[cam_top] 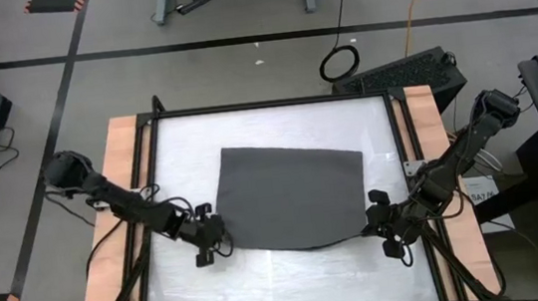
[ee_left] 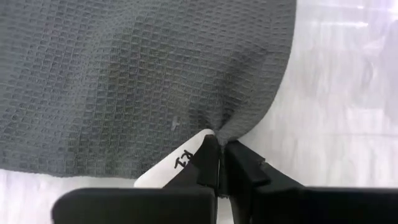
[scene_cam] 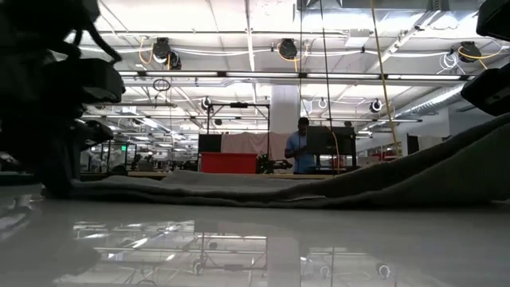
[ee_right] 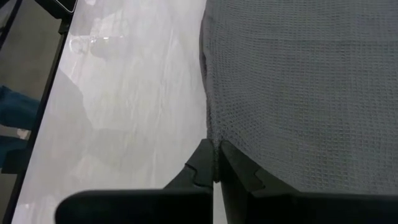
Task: Roll towel
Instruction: Roll the gray towel
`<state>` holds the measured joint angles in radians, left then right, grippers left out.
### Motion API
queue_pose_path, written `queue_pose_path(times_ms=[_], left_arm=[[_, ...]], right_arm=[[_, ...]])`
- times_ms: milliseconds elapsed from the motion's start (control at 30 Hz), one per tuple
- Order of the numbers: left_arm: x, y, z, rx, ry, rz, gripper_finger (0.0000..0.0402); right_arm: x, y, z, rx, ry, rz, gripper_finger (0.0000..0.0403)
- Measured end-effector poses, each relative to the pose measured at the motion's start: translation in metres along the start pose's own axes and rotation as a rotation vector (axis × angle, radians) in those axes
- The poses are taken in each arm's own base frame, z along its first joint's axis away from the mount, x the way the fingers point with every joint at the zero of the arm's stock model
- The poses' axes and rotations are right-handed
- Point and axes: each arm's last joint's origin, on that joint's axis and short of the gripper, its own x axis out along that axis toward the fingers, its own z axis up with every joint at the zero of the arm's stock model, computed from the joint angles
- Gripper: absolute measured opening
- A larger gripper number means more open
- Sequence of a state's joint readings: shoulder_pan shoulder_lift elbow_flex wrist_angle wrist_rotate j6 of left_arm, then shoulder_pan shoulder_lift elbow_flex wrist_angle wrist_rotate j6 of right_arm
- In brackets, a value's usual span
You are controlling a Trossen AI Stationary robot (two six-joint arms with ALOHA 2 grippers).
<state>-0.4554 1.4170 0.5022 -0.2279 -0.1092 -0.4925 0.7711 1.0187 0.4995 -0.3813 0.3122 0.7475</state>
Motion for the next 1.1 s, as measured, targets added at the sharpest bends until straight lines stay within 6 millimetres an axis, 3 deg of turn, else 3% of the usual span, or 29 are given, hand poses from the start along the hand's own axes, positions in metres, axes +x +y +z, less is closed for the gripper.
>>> queue_pose_path(times_ms=[233, 433, 667, 900, 1100], left_arm=[[-0.009, 0.01, 0.01, -0.088, 0.012, -0.129, 0.001], [-0.036, 0.012, 0.023, -0.195, -0.04, -0.33, 0.001], [-0.06, 0.007, 0.023, -0.295, -0.012, -0.55, 0.001], [-0.069, -0.005, 0.034, -0.354, -0.048, -0.732, 0.0012], [-0.068, -0.008, 0.035, -0.353, -0.043, -0.756, 0.0013]], right_arm=[[0.0, 0.002, 0.002, 0.008, -0.017, 0.016, 0.0], [-0.003, 0.01, 0.01, 0.076, -0.074, 0.135, 0.0], [-0.017, 0.017, 0.018, 0.224, -0.137, 0.285, 0.0], [-0.021, 0.019, 0.017, 0.332, -0.107, 0.334, 0.0], [-0.022, 0.019, 0.018, 0.375, -0.106, 0.345, 0.0]])
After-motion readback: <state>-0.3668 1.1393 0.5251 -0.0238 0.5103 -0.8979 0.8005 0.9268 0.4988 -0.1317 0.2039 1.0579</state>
